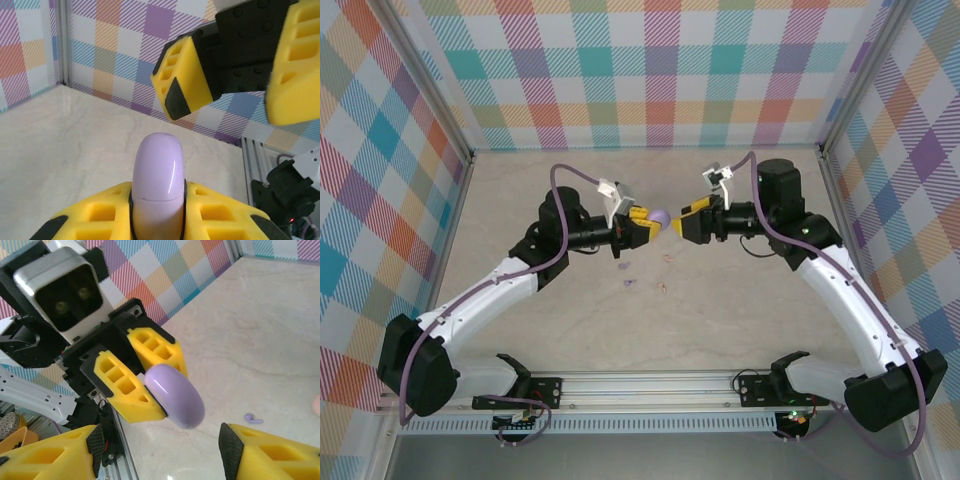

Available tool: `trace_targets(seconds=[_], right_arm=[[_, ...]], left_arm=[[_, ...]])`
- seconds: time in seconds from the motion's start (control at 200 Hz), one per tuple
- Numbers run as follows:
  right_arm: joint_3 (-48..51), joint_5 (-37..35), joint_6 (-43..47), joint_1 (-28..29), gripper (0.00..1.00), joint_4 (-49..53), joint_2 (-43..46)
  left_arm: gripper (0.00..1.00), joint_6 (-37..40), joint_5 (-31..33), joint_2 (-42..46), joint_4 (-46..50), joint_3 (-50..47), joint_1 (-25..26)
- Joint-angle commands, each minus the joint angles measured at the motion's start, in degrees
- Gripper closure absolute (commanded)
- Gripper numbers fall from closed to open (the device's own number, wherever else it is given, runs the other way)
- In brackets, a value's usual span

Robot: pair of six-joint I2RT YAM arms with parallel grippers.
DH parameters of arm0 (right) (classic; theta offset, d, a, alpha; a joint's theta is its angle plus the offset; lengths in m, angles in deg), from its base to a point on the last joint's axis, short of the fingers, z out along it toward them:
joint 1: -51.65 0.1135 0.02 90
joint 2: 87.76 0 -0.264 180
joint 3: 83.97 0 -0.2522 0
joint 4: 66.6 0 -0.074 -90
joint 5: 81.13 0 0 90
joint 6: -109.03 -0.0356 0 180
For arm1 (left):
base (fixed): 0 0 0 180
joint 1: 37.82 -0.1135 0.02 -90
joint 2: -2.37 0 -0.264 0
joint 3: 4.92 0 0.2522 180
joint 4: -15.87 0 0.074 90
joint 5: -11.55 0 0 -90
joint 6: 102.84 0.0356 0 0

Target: Insert wireless bluetooth earbuds into charging case

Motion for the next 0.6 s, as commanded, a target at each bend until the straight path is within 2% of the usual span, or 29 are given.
trace_targets(seconds=[0.0, 0.595], right_arm=[[-1.4, -3.1, 2.0, 1.0, 0.36, 4.0, 0.6], [-3.5, -4.3, 2.8, 3.5, 0.33, 4.4, -1.8]], left_arm=[[0.86, 5.8, -0.5, 2.9, -4.4, -0.7, 1.0], [0.87, 6.5, -2.7, 3.3, -4.0, -0.6, 2.4]])
